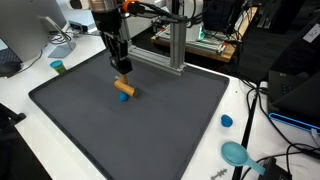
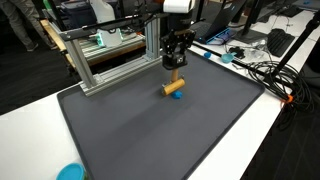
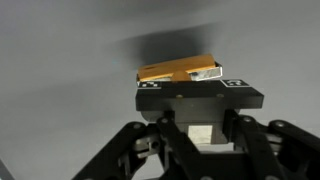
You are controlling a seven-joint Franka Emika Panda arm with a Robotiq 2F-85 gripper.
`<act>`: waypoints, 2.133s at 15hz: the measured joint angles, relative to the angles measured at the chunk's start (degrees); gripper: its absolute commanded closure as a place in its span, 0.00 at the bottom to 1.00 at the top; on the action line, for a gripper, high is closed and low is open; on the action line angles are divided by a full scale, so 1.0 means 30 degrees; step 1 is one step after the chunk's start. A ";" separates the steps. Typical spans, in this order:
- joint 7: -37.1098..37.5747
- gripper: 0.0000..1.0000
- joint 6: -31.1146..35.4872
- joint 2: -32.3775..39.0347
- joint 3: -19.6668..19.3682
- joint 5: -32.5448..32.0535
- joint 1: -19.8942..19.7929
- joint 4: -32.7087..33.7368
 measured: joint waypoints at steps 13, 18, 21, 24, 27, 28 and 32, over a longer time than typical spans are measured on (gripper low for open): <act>-0.0500 0.78 -0.0869 -0.1749 -0.0239 -0.0244 0.0357 0.0337; -0.0452 0.78 -0.0565 -0.0416 -0.0398 -0.0244 0.0359 0.0957; -0.0448 0.78 -0.0547 0.0185 -0.0398 -0.0244 0.0372 0.1274; -0.0448 0.78 -0.0538 0.0534 -0.0398 -0.0243 0.0383 0.1515; -0.0448 0.78 -0.0536 0.0770 -0.0398 -0.0232 0.0391 0.1736; -0.0448 0.78 -0.0536 0.0824 -0.0398 -0.0221 0.0396 0.1779; -0.0448 0.78 -0.0536 0.1174 -0.0397 -0.0198 0.0419 0.2040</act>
